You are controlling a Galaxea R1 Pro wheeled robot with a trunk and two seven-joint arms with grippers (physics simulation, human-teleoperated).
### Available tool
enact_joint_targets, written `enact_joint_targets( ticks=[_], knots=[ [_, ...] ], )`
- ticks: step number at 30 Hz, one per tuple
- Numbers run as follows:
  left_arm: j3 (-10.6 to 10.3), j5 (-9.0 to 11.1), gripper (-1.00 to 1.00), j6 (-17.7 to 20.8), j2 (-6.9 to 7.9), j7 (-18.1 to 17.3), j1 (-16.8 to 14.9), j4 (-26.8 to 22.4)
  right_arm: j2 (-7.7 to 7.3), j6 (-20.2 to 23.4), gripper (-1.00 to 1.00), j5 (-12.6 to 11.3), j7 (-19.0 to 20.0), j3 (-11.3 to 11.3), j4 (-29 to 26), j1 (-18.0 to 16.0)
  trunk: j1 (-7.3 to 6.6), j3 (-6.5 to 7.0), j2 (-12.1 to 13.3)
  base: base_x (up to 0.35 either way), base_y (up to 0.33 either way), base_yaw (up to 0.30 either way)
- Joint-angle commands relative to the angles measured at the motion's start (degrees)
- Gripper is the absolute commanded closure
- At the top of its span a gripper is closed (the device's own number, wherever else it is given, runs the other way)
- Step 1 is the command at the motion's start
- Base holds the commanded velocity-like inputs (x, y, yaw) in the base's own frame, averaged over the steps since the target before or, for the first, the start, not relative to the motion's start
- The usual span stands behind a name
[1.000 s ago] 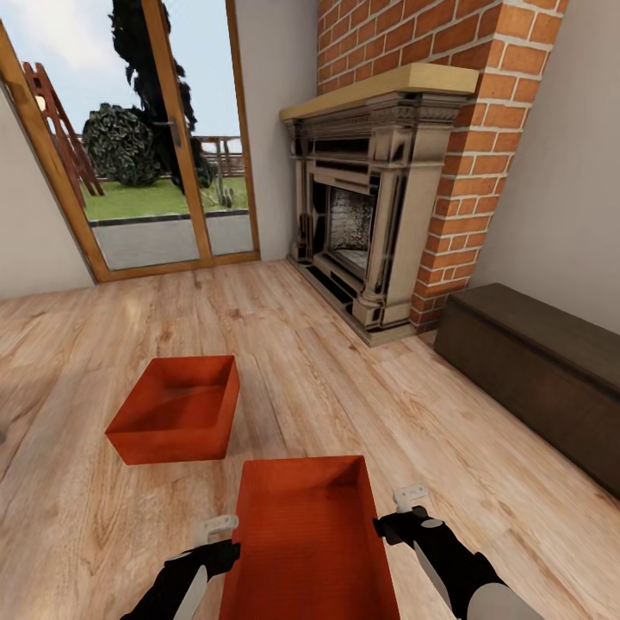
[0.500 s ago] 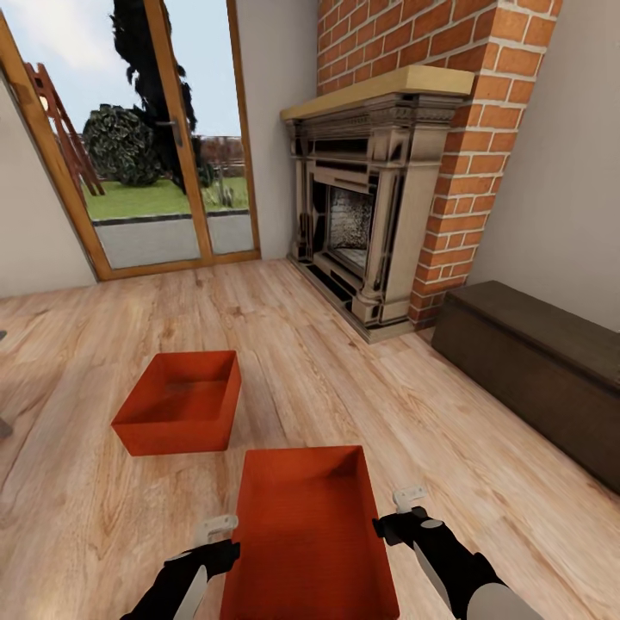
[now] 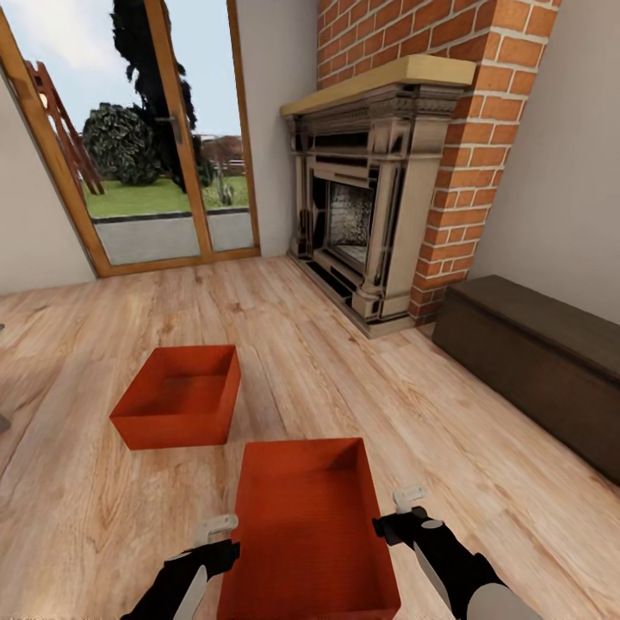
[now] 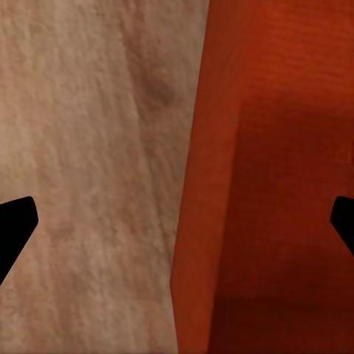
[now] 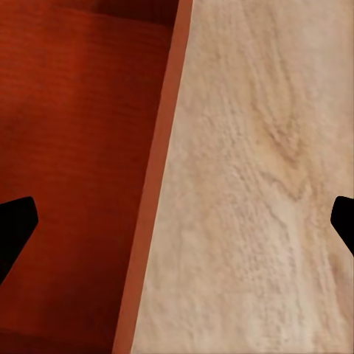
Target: Move the two storage containers from the living room to the garage. In the garage, place one container on the floor and stack the other container on top of it (either order is fine).
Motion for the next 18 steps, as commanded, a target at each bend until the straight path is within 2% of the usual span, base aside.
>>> enact_joint_targets(
  ticks=[1, 10, 18],
  knots=[
    [0.1, 0.6, -1.0, 0.3, -0.03, 0.3, 0.0, -0.1, 0.0, 0.2, -1.0, 0.6, 0.2, 0.0, -0.1, 0.0, 0.21, -0.24, -0.4, 0.0, 0.0, 0.0],
    [0.1, 0.6, -1.0, 0.6, -0.01, 0.2, 0.0, -0.1, 0.1, -0.2, -1.0, 0.5, 0.3, 0.0, 0.2, 0.0, 0.21, -0.24, -0.4, 0.0, 0.0, 0.0],
    [0.1, 0.5, -1.0, 1.1, -0.01, 0.2, 0.0, -0.1, 1.44, -0.1, -1.0, 0.3, 0.2, 0.0, 1.0, 0.0, 0.21, -0.24, -0.4, 0.0, 0.0, 0.0]
  ],
)
